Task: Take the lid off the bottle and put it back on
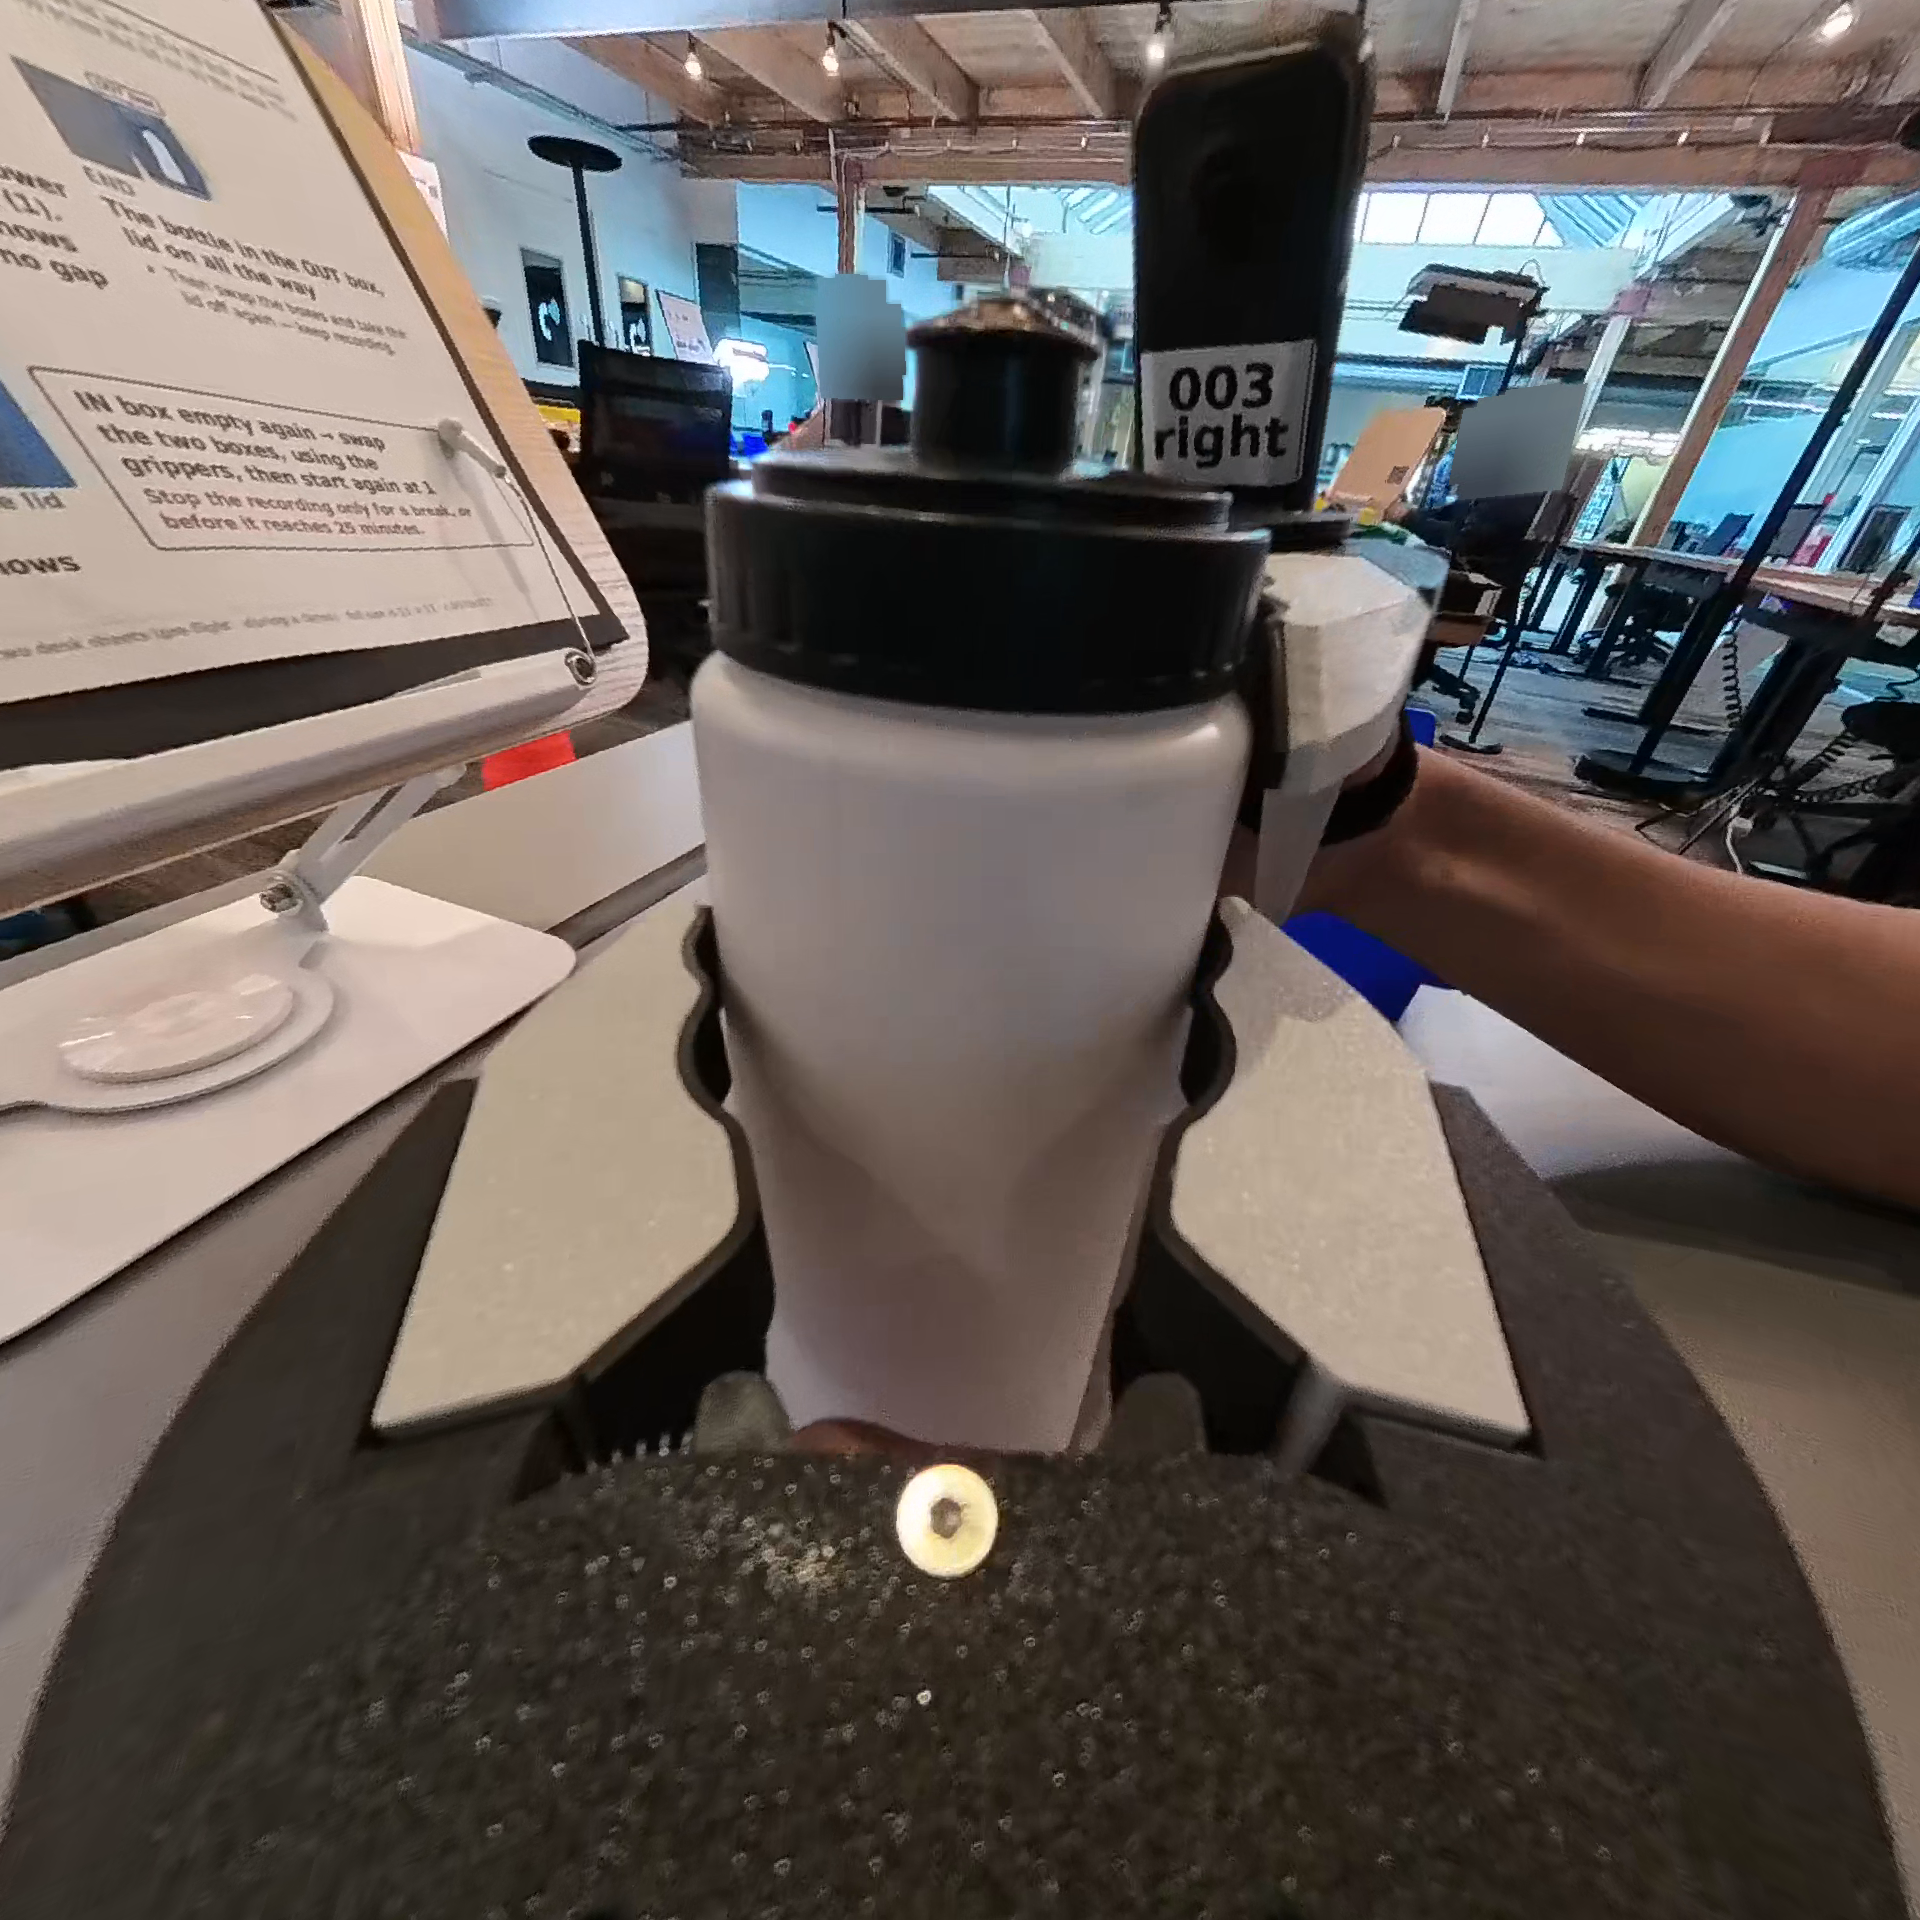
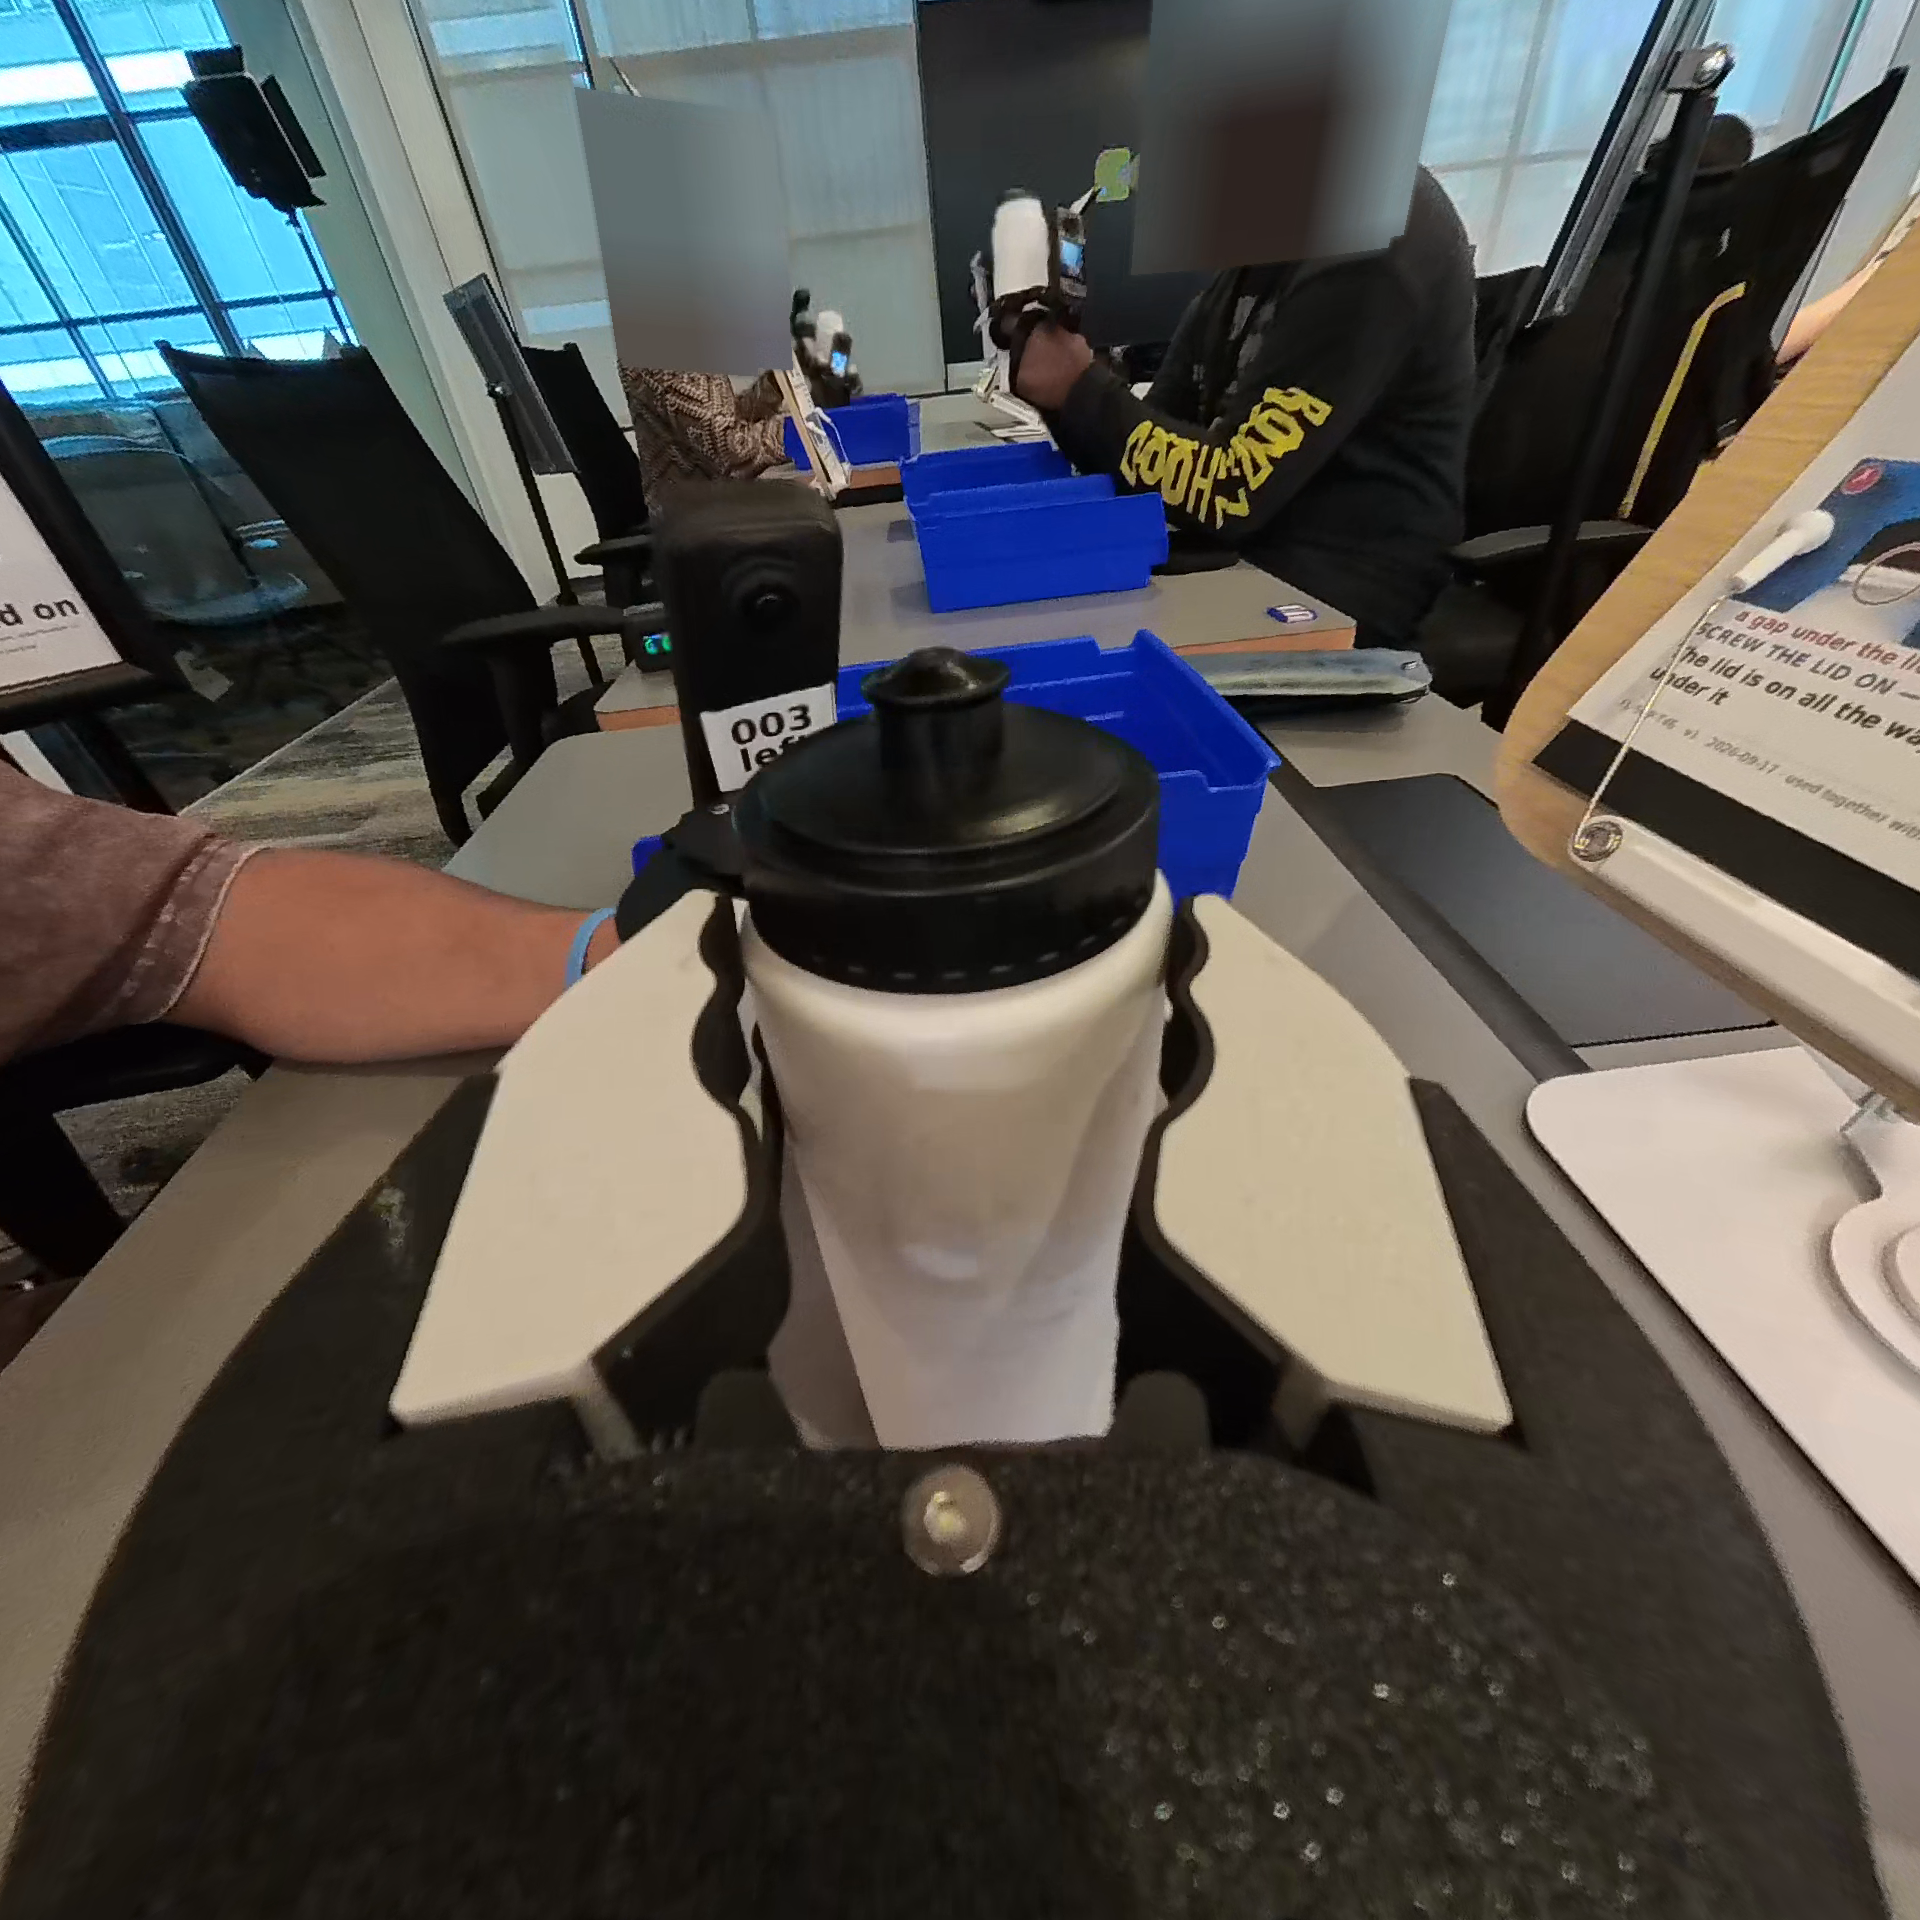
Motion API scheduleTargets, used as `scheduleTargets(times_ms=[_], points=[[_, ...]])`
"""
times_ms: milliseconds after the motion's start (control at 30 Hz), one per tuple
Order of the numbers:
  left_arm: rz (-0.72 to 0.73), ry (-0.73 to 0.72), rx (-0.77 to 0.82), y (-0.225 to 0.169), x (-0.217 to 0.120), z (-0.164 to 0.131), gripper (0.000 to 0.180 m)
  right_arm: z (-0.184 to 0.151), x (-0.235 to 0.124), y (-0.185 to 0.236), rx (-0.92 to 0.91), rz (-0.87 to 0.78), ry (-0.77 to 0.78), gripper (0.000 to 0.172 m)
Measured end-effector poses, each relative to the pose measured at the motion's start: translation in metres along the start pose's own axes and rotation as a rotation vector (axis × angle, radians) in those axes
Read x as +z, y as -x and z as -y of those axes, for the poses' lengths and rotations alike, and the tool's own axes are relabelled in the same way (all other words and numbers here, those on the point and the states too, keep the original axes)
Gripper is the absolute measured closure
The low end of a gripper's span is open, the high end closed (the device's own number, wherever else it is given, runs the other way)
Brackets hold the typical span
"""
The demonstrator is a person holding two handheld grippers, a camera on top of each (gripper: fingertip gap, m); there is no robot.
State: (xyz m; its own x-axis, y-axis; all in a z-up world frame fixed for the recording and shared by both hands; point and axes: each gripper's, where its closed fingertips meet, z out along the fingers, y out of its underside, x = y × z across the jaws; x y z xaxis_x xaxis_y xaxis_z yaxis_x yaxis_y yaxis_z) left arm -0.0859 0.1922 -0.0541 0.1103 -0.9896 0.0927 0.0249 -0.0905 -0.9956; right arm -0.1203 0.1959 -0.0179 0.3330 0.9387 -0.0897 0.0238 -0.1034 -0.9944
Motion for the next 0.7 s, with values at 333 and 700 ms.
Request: scheduleTargets(times_ms=[333, 700], points=[[-0.007, 0.023, 0.031, -0.004, -0.002, -0.002, 0.095, 0.074, -0.055, 0.012, -0.128, -0.214, 0.063, 0.084], [0.029, 0.016, 0.039, -0.005, -0.003, -0.002, 0.095, 0.049, -0.046, 0.006, -0.145, -0.337, 1.067, 0.079]])
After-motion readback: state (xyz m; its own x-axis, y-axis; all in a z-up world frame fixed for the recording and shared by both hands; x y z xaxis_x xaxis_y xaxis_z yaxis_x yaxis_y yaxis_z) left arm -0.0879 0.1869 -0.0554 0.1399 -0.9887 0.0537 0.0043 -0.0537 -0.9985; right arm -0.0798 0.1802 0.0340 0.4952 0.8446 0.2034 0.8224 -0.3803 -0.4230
